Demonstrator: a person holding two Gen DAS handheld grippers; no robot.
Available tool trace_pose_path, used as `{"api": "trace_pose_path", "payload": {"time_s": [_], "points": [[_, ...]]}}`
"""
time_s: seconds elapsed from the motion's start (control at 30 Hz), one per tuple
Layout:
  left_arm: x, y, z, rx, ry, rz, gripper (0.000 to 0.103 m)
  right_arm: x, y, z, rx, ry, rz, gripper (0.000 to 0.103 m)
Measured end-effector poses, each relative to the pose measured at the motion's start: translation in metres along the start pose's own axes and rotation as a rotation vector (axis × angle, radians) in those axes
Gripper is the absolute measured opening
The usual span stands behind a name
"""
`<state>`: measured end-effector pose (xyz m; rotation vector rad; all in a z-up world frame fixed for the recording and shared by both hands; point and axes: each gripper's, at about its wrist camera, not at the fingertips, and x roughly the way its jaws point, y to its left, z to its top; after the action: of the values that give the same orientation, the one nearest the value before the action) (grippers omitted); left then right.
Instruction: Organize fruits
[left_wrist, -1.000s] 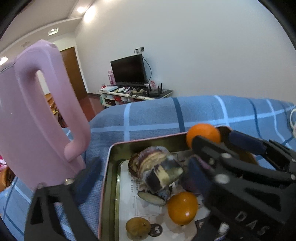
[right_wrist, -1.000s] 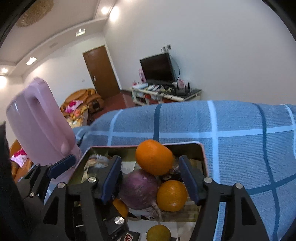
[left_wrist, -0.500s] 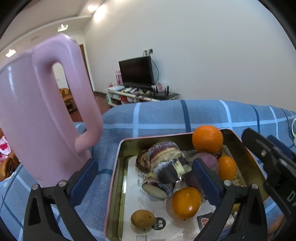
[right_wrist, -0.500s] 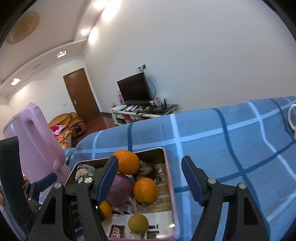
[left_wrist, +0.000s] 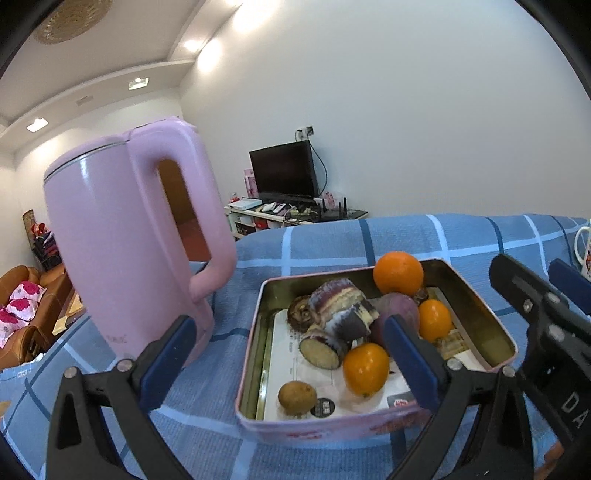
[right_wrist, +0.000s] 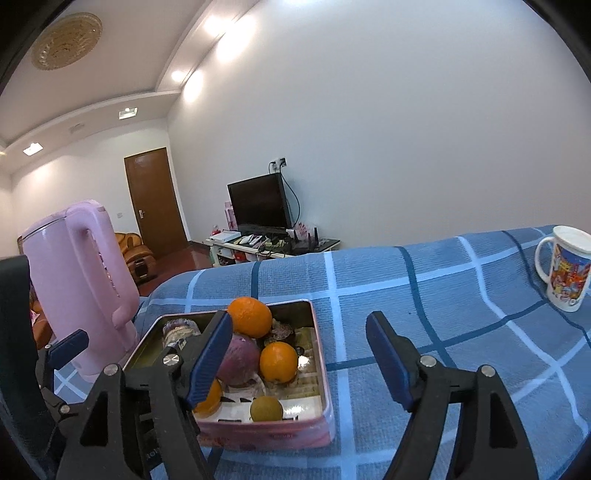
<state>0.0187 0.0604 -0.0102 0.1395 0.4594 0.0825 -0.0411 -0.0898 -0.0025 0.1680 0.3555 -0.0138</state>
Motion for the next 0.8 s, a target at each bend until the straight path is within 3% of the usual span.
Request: {"api": "trace_pose_path", "payload": {"time_s": [0.27, 0.43, 0.8], "points": [[-0.024, 0.012, -0.009, -0.053, -0.029, -0.008, 0.103, -0.025, 0.003, -0.007, -0.030, -0.022, -0.001, 0.077], [-0.038, 0.013, -0.015, -0.056, -0.048, -0.034, 0.103, -0.043, 0.011, -0.011, -0.086, -0.041, 0.001, 0.077], [-0.071, 0.013, -0.026, -0.053, -0.116, -0.016, 0.103, -0.075, 0.008, -0.019, -0.103, -0.089, -0.002, 0.077]]}}
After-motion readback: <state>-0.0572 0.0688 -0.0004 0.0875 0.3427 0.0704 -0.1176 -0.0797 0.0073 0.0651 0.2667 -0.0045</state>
